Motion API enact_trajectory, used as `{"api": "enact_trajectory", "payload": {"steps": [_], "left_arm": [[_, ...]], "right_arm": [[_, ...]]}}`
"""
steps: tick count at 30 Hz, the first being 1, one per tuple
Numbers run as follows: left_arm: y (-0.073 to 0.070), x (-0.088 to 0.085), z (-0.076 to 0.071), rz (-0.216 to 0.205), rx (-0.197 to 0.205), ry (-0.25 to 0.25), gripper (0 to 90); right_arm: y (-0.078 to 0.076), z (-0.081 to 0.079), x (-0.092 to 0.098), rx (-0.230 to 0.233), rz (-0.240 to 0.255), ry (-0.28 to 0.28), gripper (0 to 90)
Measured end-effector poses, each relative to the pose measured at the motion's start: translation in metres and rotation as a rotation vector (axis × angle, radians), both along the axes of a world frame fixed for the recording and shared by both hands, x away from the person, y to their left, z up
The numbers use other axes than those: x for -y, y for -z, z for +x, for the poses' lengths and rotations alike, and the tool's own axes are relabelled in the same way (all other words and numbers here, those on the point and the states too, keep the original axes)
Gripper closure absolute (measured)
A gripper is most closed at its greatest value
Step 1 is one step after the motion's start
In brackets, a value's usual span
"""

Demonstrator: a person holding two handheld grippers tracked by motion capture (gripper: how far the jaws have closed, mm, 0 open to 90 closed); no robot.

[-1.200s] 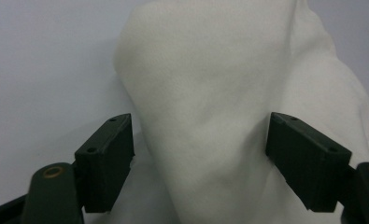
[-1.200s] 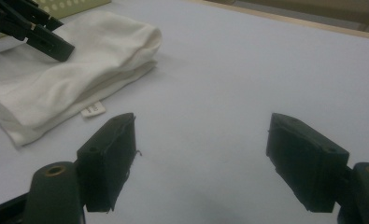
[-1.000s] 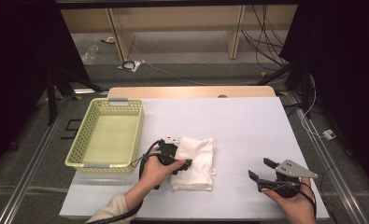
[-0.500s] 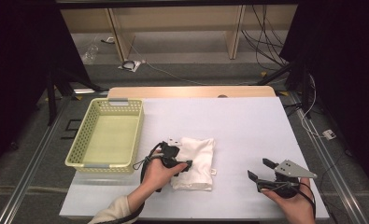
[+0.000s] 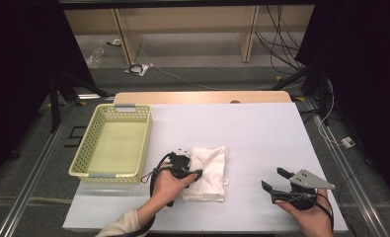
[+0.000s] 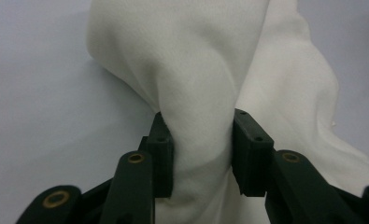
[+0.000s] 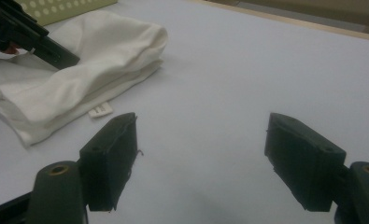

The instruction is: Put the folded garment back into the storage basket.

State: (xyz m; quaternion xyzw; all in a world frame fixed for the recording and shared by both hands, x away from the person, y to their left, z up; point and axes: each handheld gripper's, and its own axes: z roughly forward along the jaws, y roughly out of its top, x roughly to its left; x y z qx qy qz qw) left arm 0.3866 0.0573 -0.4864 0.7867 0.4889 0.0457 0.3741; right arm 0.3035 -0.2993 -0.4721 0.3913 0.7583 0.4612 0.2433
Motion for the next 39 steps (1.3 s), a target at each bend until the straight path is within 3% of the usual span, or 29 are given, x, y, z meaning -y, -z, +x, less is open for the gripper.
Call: {"api": "enact_trajectory", "payload": {"steps": [3, 16, 21, 28, 34, 39], "left_arm": [[0.001, 0.0, -0.001, -0.012, 0.003, 0.0, 66.3], [-0.002, 0.001, -0.004, 0.025, 0.08, 0.055, 69.3], [-0.005, 0.0, -0.006, 0.017, 0.101, 0.061, 69.7], [-0.011, 0.0, -0.01, 0.013, 0.161, 0.087, 69.6], [-0.016, -0.001, -0.014, 0.037, 0.217, 0.103, 69.6], [-0.017, -0.003, -0.015, 0.03, 0.243, 0.117, 69.5]], "right_arm": [[0.0, 0.0, 0.0, -0.002, -0.003, 0.001, 26.5], [0.0, -0.001, 0.0, 0.002, -0.002, 0.001, 26.4], [0.0, -0.001, 0.0, 0.005, -0.003, 0.001, 26.4], [0.0, -0.001, 0.0, 0.007, 0.003, 0.001, 26.4], [-0.001, -0.001, 0.0, 0.008, 0.0, 0.004, 26.4], [-0.001, -0.001, 0.0, 0.016, 0.004, 0.003, 26.4]]}}
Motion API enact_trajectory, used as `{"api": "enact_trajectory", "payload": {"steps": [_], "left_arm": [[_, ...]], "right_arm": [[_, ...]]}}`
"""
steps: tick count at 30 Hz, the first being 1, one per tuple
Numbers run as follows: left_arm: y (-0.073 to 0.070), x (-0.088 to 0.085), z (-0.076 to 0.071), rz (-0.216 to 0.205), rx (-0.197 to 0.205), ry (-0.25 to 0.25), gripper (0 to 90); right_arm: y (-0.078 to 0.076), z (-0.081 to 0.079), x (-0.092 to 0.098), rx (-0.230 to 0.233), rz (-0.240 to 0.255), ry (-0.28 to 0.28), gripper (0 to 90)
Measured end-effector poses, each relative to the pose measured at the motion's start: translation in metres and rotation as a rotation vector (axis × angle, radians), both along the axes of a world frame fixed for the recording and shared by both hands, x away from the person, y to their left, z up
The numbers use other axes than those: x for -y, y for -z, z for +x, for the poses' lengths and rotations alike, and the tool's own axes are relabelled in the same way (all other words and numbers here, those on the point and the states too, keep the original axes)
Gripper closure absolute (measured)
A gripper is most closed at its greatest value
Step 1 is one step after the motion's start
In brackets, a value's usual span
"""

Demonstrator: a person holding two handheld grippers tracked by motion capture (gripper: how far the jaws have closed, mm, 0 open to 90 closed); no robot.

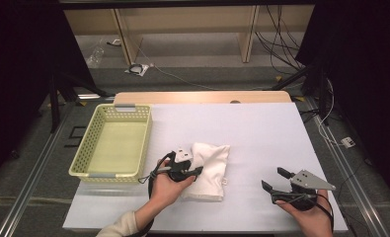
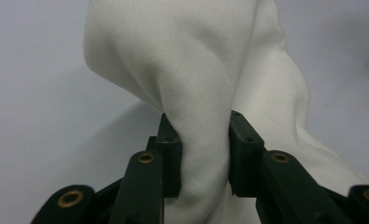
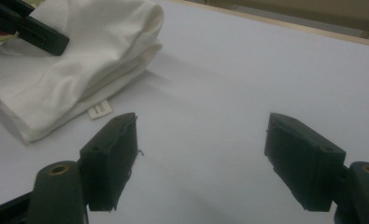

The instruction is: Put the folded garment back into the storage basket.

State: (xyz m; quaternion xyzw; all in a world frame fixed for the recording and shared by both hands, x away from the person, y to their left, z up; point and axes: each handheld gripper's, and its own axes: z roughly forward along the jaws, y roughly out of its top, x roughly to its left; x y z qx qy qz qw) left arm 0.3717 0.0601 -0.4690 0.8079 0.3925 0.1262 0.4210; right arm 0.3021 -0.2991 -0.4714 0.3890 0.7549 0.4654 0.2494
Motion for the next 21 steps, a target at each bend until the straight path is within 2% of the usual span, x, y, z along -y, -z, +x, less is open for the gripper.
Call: {"api": "enact_trajectory", "payload": {"steps": [9, 14, 17, 21], "left_arm": [[-0.006, -0.001, -0.004, -0.023, 0.044, 0.02, 69.5], [-0.009, -0.002, -0.006, -0.032, 0.075, 0.018, 69.5], [-0.011, -0.003, -0.007, -0.046, 0.08, 0.011, 69.5], [-0.013, -0.004, -0.009, -0.044, 0.102, 0.009, 69.5]], "right_arm": [[0.0, 0.0, 0.0, 0.008, 0.001, 0.001, 26.4], [-0.001, -0.001, 0.0, 0.009, -0.002, 0.0, 26.4], [-0.001, -0.001, 0.0, 0.011, 0.0, 0.001, 26.3], [-0.001, -0.001, 0.0, 0.015, 0.002, 0.0, 26.3]]}}
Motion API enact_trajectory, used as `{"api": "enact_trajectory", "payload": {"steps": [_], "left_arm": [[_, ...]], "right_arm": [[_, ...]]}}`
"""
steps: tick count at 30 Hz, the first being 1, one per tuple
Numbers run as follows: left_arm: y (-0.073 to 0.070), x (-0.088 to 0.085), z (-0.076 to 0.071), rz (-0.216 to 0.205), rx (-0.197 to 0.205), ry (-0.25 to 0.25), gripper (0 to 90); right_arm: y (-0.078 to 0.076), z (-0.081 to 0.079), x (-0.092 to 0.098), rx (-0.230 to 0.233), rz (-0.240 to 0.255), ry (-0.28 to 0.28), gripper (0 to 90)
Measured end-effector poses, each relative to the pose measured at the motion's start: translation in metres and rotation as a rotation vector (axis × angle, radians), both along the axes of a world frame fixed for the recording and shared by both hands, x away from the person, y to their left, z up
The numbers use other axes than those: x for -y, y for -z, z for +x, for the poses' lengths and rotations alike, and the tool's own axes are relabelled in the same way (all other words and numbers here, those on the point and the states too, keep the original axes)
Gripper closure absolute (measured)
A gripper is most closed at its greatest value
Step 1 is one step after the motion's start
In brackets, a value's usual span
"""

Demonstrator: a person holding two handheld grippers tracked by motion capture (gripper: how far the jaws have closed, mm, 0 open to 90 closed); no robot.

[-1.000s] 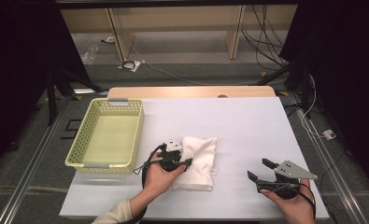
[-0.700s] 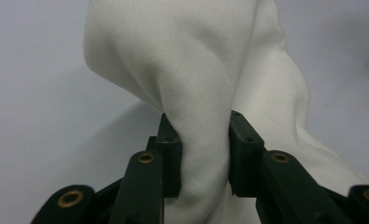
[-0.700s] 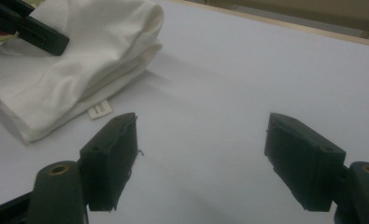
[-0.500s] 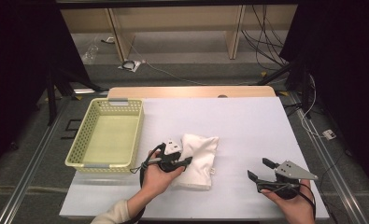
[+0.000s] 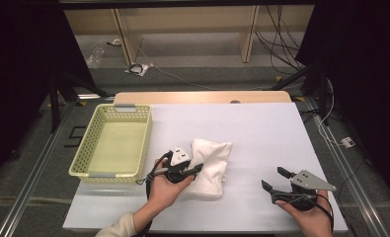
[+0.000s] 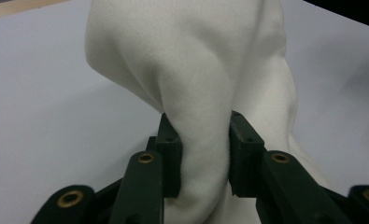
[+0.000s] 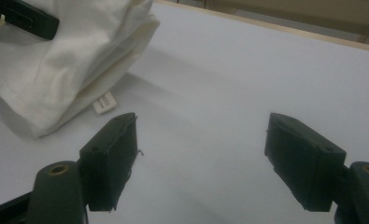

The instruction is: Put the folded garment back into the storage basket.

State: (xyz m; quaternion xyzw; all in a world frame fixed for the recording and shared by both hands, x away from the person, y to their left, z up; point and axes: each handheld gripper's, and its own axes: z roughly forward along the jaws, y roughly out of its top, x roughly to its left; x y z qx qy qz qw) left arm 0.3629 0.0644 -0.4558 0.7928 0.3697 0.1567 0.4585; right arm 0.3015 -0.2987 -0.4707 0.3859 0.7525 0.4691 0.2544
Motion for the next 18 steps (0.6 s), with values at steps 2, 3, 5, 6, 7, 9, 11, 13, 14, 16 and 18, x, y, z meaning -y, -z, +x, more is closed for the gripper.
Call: {"api": "enact_trajectory", "payload": {"steps": [2, 3, 5, 6, 7, 9, 11, 13, 14, 16, 18], "left_arm": [[-0.001, -0.0005, -0.0005, 0.002, 0.005, -0.002, 69.5], [-0.0013, -0.0006, -0.0008, 0.002, 0.008, -0.002, 69.5], [-0.002, -0.0012, -0.0013, 0.006, 0.014, -0.002, 69.5], [-0.0024, -0.0016, -0.0015, 0.008, 0.017, -0.002, 69.5], [-0.0028, -0.0019, -0.0017, 0.009, 0.019, -0.003, 69.5], [-0.0037, -0.0026, -0.0021, 0.003, 0.023, -0.008, 69.5], [-0.0049, -0.0036, -0.0024, 0.004, 0.031, -0.01, 69.5], [-0.0058, -0.0048, -0.0024, 0.001, 0.04, -0.013, 69.5], [-0.0062, -0.0054, -0.0024, 0.0, 0.042, -0.013, 69.5], [-0.0069, -0.0068, -0.0022, 0.003, 0.045, -0.016, 69.5], [-0.0069, -0.0078, -0.0021, -0.008, 0.044, -0.019, 69.5]], "right_arm": [[-0.0001, -0.0002, 0.0001, -0.002, 0.0, 0.0, 26.3], [-0.0002, -0.0002, 0.0001, -0.001, 0.0, -0.001, 26.2], [-0.0004, -0.0003, 0.0001, 0.002, 0.0, 0.0, 26.2], [-0.0004, -0.0003, 0.0001, 0.002, 0.0, 0.001, 26.1], [-0.0003, -0.0002, 0.0, 0.003, 0.001, 0.001, 26.1], [-0.0001, -0.0003, -0.0003, 0.0, 0.002, 0.001, 26.1], [-0.0003, -0.0004, -0.0003, 0.002, -0.003, 0.001, 26.1], [-0.0003, -0.0004, -0.0004, 0.002, -0.002, 0.002, 26.1], [-0.0001, -0.0003, -0.0005, 0.002, 0.0, 0.0, 26.1], [-0.0001, -0.0004, -0.0005, 0.001, 0.003, 0.002, 26.1], [-0.0001, -0.0002, -0.0005, 0.004, 0.001, 0.002, 26.0]]}}
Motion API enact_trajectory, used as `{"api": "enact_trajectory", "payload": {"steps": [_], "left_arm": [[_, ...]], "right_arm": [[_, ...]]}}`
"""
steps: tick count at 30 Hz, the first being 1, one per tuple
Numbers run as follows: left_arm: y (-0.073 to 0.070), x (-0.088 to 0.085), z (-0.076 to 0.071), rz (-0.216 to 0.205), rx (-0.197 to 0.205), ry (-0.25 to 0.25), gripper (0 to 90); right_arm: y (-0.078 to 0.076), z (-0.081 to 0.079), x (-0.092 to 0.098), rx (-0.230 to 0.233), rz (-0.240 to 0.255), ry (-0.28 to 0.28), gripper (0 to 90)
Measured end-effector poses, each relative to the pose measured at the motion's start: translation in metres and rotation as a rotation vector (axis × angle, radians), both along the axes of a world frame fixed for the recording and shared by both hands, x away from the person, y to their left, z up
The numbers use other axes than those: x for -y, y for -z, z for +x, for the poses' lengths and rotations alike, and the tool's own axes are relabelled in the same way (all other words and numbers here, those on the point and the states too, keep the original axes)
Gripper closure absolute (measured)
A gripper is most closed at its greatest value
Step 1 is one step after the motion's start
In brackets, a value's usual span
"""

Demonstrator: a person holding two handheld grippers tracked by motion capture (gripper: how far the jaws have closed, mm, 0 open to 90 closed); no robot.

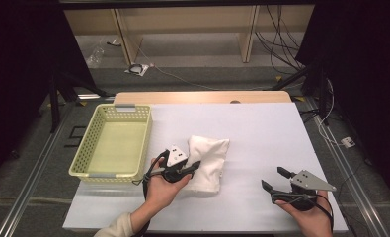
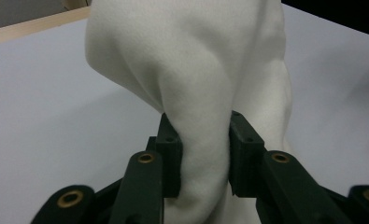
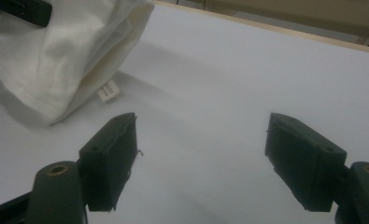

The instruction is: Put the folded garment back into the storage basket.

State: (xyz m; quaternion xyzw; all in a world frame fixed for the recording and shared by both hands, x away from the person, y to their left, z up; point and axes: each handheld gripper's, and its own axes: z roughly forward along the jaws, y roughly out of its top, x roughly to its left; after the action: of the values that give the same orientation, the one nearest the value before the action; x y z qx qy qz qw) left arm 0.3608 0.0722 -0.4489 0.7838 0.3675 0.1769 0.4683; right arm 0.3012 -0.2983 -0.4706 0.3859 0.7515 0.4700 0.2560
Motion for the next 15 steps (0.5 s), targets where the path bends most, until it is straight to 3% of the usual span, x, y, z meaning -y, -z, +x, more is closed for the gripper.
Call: {"api": "enact_trajectory", "payload": {"steps": [15], "left_arm": [[-0.006, -0.0072, -0.0005, -0.011, 0.025, -0.013, 69.5]], "right_arm": [[-0.0004, -0.0001, 0.0, 0.01, 0.001, -0.002, 25.3]]}}
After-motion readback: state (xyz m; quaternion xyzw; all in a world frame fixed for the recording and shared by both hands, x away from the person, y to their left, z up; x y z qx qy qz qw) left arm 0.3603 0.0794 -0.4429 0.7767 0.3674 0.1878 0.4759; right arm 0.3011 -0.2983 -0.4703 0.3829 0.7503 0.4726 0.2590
